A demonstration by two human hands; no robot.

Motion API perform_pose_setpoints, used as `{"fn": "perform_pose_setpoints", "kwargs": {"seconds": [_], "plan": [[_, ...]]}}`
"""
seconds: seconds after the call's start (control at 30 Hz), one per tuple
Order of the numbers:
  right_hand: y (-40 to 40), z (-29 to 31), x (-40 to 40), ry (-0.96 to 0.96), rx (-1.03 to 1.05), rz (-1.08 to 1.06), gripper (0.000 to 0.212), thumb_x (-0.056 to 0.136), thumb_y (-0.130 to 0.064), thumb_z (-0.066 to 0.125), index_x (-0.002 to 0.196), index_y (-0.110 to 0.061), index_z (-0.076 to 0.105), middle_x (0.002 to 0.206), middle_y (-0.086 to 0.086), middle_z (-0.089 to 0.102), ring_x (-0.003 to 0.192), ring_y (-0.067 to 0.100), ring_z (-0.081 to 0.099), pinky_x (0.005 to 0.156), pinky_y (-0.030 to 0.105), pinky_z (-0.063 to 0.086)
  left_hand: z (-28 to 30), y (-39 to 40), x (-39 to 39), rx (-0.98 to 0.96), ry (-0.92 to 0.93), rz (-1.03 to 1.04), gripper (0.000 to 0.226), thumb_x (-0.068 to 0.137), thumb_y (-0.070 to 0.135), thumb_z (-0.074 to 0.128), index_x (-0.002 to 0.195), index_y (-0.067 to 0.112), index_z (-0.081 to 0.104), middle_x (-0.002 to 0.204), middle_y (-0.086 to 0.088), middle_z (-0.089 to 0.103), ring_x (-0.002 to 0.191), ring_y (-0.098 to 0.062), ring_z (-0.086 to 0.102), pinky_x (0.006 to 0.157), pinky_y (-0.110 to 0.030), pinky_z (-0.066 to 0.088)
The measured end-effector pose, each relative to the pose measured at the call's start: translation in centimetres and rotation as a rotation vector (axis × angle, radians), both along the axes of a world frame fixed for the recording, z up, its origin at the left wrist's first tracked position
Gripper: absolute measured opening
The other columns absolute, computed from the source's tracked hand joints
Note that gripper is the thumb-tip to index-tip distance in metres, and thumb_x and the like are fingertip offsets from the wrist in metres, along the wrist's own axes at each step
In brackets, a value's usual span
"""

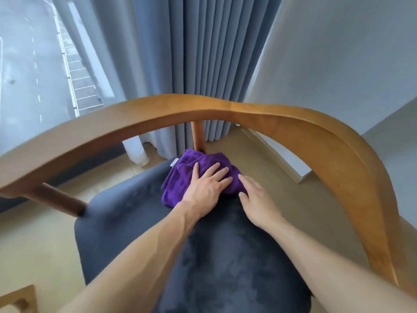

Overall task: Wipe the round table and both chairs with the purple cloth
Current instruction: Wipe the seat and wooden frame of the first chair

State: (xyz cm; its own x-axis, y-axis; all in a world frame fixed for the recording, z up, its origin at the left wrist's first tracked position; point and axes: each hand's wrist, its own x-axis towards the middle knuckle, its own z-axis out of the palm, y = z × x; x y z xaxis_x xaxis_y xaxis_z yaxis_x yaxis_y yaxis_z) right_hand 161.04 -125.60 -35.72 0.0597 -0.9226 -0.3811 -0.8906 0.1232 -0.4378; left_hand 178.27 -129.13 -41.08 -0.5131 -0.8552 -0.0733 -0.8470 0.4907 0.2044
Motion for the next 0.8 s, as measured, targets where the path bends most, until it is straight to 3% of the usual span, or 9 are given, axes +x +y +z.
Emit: {"fn": "perform_pose_setpoints", "kwargs": {"seconds": [0.1,0.17,0.27,0.33,0.4,0.47,0.53,0.67,0.8], "plan": [[-0.1,-0.5,2.1,0.06,0.0,0.051,0.057,0.104,-0.027,0.042,0.157,-0.031,0.022,0.166,-0.005,0.016,0.147,0.022,0.03,0.114,0.039,0.034,0.7,0.0,5.4,-0.006,-0.031,-0.127,0.057,0.099,0.015,0.041,0.152,0.035,0.038,0.165,0.01,0.022,0.154,-0.019,0.012,0.121,-0.06,0.006],[0.1,-0.9,3.2,0.094,0.01,0.112,0.06,0.104,-0.028,0.042,0.158,-0.031,0.018,0.166,-0.003,0.014,0.148,0.024,0.027,0.115,0.04,0.034,1.0,0.4,10.0,-0.002,-0.053,-0.063,0.061,0.096,0.011,0.042,0.152,0.036,0.039,0.164,0.01,0.024,0.154,-0.019,0.015,0.122,-0.058,0.009],[0.4,-1.3,3.5,0.154,0.025,0.15,0.06,0.104,-0.027,0.04,0.159,-0.031,0.015,0.167,-0.004,0.012,0.151,0.024,0.019,0.117,0.043,0.032,1.1,1.3,15.0,0.021,0.022,0.334,0.065,0.092,0.002,0.042,0.149,0.034,0.043,0.162,0.004,0.031,0.15,-0.024,0.024,0.115,-0.062,0.023],[0.7,-1.4,3.2,0.179,0.027,0.184,0.059,0.105,-0.025,0.038,0.159,-0.03,0.015,0.167,-0.005,0.01,0.152,0.022,0.013,0.118,0.043,0.03,1.0,1.8,13.9,-0.013,0.075,0.599,0.059,0.091,0.001,0.043,0.144,0.028,0.049,0.153,0.0,0.043,0.142,-0.028,0.034,0.11,-0.065,0.027],[0.9,-1.4,2.6,0.142,0.033,0.192,0.058,0.105,-0.024,0.037,0.159,-0.029,0.016,0.167,-0.005,0.009,0.152,0.021,0.013,0.118,0.041,0.028,0.8,1.5,9.7,-0.027,0.071,0.763,0.054,0.093,0.004,0.045,0.142,0.027,0.048,0.149,0.001,0.044,0.142,-0.027,0.031,0.113,-0.07,0.018],[1.0,-1.3,1.7,0.061,0.028,0.141,0.056,0.106,-0.024,0.035,0.159,-0.029,0.017,0.167,-0.004,0.011,0.15,0.023,0.021,0.116,0.04,0.03,0.6,1.2,4.4,-0.001,0.071,0.834,0.054,0.096,0.008,0.045,0.147,0.028,0.042,0.159,0.002,0.033,0.15,-0.027,0.019,0.114,-0.072,0.006],[0.9,-1.2,0.6,-0.014,0.0,0.058,0.054,0.106,-0.025,0.033,0.158,-0.031,0.018,0.167,-0.003,0.012,0.148,0.025,0.027,0.113,0.043,0.032,0.6,1.6,-0.4,0.002,0.081,0.76,0.054,0.098,0.011,0.044,0.149,0.028,0.038,0.164,0.002,0.026,0.153,-0.027,0.013,0.114,-0.072,0.002],[1.4,-0.8,-1.9,-0.044,-0.052,-0.11,0.05,0.107,-0.03,0.028,0.157,-0.034,0.021,0.166,-0.002,0.016,0.148,0.022,0.027,0.115,0.043,0.028,0.9,5.1,-7.5,0.019,0.057,0.393,0.052,0.1,0.02,0.041,0.151,0.031,0.035,0.164,0.007,0.024,0.154,-0.024,0.009,0.115,-0.071,-0.001],[1.5,-0.5,-2.5,-0.002,-0.091,-0.181,0.047,0.107,-0.036,0.025,0.155,-0.037,0.027,0.165,-0.005,0.02,0.148,0.021,0.029,0.114,0.041,0.029,0.7,9.6,-7.0,0.046,0.005,-0.08,0.057,0.1,0.02,0.037,0.154,0.037,0.029,0.163,0.015,0.022,0.154,-0.022,0.007,0.115,-0.069,-0.008]]}}
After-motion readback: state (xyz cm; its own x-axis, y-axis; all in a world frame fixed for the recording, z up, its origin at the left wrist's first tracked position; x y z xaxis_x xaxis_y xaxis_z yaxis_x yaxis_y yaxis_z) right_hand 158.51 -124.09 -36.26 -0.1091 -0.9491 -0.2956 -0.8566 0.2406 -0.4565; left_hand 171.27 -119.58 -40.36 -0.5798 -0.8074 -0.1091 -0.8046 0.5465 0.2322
